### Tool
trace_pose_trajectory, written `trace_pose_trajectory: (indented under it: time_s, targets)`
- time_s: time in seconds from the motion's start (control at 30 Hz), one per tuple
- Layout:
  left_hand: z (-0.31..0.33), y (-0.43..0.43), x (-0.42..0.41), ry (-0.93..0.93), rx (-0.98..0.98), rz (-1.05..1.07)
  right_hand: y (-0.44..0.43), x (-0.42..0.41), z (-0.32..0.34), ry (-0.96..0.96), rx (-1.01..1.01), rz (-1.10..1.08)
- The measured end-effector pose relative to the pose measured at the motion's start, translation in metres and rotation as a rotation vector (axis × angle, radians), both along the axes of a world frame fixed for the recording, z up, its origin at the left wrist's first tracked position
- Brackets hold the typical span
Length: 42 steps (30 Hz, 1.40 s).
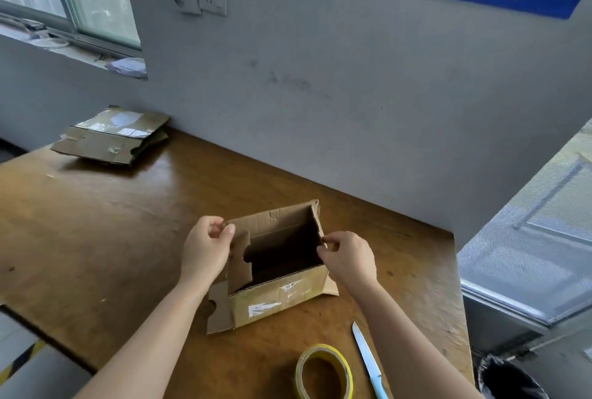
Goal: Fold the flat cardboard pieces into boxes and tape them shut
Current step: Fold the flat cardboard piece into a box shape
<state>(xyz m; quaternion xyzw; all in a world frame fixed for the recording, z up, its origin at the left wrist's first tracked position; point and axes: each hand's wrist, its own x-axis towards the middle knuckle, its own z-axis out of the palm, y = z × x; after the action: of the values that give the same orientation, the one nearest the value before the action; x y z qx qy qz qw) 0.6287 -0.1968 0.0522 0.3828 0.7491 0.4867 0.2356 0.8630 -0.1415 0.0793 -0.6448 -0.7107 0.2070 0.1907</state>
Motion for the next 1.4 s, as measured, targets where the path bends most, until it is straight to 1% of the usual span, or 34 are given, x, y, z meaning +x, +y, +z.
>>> trace_pose_trajectory:
  time_s: [0.07, 0.1, 0.2, 0.23, 0.33, 0.4, 0.53, 0.67, 0.77, 0.8, 0.9, 1.0, 1.07, 1.13, 1.2, 1.23, 1.33, 1.37, 1.4]
  targets:
    - [-0.002, -0.011, 0.002, 0.053, 0.07, -0.052, 0.0, 0.001, -0.004, -0.015, 0.064, 0.023]
    - [-0.005, -0.017, 0.002, 0.093, 0.072, -0.105, 0.001, 0.002, -0.005, 0.006, 0.06, 0.037]
    - [-0.019, -0.029, -0.002, 0.222, -0.036, -0.243, 0.001, 0.004, -0.007, 0.117, -0.017, 0.099]
    - [-0.023, -0.031, -0.003, 0.241, -0.081, -0.274, 0.002, 0.005, -0.007, 0.119, -0.018, 0.125]
    - [-0.029, -0.033, -0.005, 0.205, -0.189, -0.338, 0.005, 0.006, -0.009, 0.054, -0.003, 0.185]
    - [-0.031, -0.031, -0.006, 0.167, -0.209, -0.358, 0.007, 0.005, -0.011, 0.017, -0.013, 0.208]
    - [-0.037, -0.028, -0.007, 0.137, -0.226, -0.375, 0.007, 0.005, -0.017, -0.062, -0.009, 0.243]
    - [-0.04, -0.025, -0.006, 0.145, -0.234, -0.393, 0.005, 0.008, -0.021, -0.134, -0.029, 0.366]
    - [-0.04, -0.025, -0.005, 0.165, -0.233, -0.39, 0.007, 0.011, -0.027, -0.24, 0.08, 0.506]
    - [-0.041, -0.025, -0.004, 0.174, -0.231, -0.389, 0.007, 0.012, -0.029, -0.252, 0.087, 0.526]
    - [-0.04, -0.028, -0.001, 0.216, -0.213, -0.376, 0.007, 0.013, -0.025, -0.272, -0.045, 0.509]
    - [-0.038, -0.03, 0.005, 0.278, -0.145, -0.307, 0.008, 0.017, -0.017, -0.271, -0.237, 0.56]
    - [-0.038, -0.033, 0.011, 0.328, -0.094, -0.27, 0.008, 0.02, -0.013, -0.331, -0.316, 0.609]
    - [-0.037, -0.036, 0.013, 0.366, -0.041, -0.258, 0.008, 0.022, -0.014, -0.376, -0.249, 0.634]
    - [-0.038, -0.039, 0.014, 0.391, 0.001, -0.276, 0.008, 0.021, -0.017, -0.345, -0.147, 0.6]
    - [-0.038, -0.042, 0.013, 0.352, 0.014, -0.295, 0.008, 0.02, -0.017, -0.319, -0.112, 0.571]
    - [-0.032, -0.056, 0.008, 0.007, -0.013, -0.368, 0.006, 0.018, -0.019, -0.236, -0.038, 0.478]
    - [-0.032, -0.06, 0.006, -0.042, -0.013, -0.403, 0.005, 0.018, -0.021, -0.206, -0.023, 0.448]
    - [-0.032, -0.063, 0.005, -0.033, -0.025, -0.431, 0.004, 0.017, -0.023, -0.184, -0.021, 0.421]
